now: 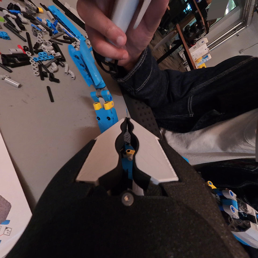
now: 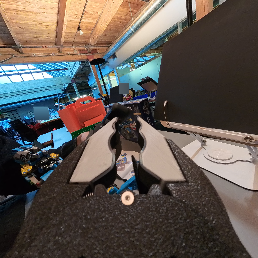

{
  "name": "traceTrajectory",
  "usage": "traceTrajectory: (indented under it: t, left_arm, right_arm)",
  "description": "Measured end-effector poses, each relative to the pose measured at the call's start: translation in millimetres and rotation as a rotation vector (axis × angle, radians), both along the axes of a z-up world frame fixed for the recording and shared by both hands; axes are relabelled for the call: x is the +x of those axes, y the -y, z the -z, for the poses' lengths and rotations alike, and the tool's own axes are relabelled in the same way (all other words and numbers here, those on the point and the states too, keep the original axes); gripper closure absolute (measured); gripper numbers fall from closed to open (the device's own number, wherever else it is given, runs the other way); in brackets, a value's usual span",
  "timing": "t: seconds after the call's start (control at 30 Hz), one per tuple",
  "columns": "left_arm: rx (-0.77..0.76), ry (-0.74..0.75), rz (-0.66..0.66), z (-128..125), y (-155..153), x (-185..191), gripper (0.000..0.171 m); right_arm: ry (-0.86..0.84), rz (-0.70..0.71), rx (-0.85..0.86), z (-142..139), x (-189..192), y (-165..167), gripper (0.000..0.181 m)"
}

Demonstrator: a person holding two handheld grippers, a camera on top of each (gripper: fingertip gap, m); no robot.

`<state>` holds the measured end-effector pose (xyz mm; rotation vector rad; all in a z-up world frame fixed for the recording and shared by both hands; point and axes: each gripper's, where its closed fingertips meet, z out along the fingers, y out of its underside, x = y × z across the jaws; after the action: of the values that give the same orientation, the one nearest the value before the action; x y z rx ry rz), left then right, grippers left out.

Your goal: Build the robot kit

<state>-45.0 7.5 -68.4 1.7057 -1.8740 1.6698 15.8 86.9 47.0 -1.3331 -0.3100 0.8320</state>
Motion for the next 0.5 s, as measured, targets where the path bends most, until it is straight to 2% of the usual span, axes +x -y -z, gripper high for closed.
traceTrajectory:
  t: [0.5]
  left_arm:
    - [0.002,0.004,-0.001,-0.7,-1.4,-0.3,0.171]
  right_arm:
    - [0.012,0.001,-0.004,1.9,-1.1,-0.2,0.158]
